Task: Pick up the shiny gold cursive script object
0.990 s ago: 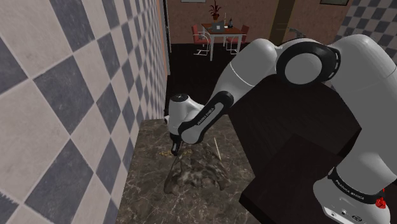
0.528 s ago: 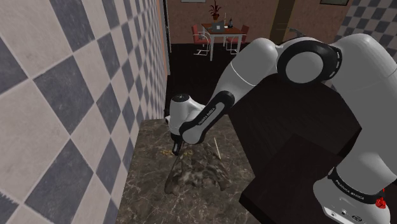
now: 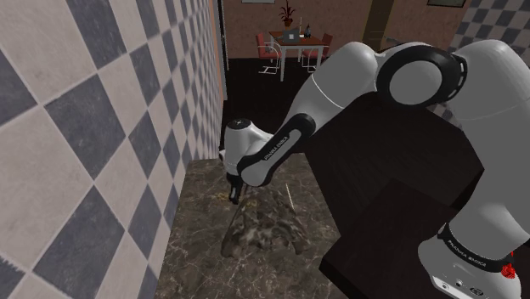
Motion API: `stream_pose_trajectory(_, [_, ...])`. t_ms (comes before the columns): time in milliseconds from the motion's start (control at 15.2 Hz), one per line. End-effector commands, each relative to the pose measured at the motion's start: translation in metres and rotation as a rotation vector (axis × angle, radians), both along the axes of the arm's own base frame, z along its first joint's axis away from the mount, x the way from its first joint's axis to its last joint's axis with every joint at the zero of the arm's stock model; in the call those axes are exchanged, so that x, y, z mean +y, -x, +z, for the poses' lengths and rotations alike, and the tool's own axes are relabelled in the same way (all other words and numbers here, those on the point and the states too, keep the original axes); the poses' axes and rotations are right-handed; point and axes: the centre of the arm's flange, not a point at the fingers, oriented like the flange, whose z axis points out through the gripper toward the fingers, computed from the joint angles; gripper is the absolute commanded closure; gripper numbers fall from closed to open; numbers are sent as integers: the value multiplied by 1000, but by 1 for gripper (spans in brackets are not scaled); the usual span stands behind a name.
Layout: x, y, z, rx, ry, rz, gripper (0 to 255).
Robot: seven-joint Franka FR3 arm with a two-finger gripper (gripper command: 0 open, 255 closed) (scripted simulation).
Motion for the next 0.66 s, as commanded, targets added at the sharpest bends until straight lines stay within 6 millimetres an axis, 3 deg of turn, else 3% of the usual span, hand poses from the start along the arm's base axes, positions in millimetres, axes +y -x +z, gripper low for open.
stream_pose_trajectory(0, [1,0,12,-2,-1,0,255])
stream_pose_trajectory(462, [1,0,49,-2,-1,0,255])
stream_pose_trajectory(594, [1,0,50,-2,-1,0,255])
